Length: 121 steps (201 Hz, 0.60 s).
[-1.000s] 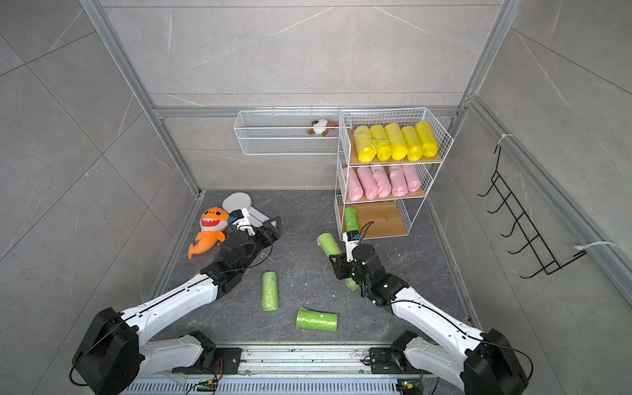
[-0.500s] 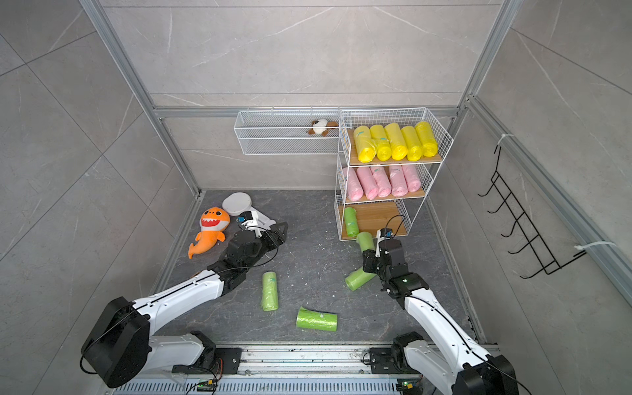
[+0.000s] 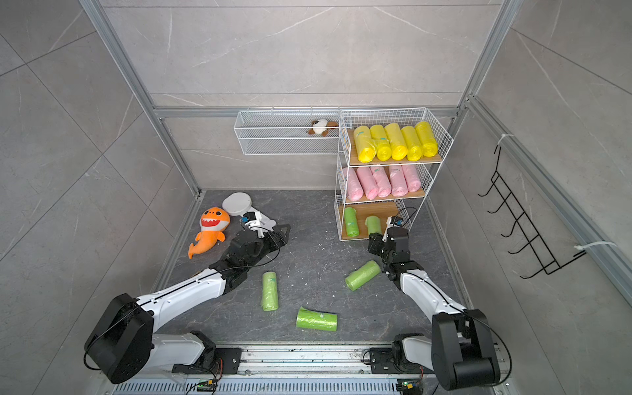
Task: Sort the rolls of trash bags by color and place them on the shelf
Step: Place the roll of trash bags on the shelf.
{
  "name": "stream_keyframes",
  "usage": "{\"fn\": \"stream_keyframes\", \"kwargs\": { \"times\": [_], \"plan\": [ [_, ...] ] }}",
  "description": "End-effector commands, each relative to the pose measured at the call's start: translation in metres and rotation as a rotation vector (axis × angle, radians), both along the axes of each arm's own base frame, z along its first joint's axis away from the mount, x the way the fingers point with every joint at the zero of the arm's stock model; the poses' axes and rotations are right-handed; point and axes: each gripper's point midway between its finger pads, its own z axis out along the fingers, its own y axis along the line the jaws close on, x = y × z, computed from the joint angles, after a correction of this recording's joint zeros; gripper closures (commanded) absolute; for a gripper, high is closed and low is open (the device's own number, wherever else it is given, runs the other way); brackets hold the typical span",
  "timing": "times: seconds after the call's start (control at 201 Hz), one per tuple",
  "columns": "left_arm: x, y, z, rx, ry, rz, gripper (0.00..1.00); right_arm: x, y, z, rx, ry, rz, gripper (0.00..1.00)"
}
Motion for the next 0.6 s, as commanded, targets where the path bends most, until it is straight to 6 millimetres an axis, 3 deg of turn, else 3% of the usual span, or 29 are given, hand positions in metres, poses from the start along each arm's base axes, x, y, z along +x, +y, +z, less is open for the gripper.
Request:
{"fn": "stream_keyframes", "kwargs": {
  "times": [0.0, 0.244, 0.597],
  "plan": [
    [0.006, -0.023, 0.024, -0.070, -0.039, -0.083, 0.14, 0.032, 0.008, 0.036, 0.089, -0.184, 0.005, 0.73],
    [0.003, -0.052, 0.022, -0.081, -0.017, -0.199, 0.14, 0.060, 0.013, 0.013, 0.110, -0.200, 0.009, 0.73],
    [-0.003, -0.058, 0.021, -0.081, -0.010, -0.224, 0.14, 0.092, 0.008, -0.018, 0.174, -0.154, 0.013, 0.73]
  ]
}}
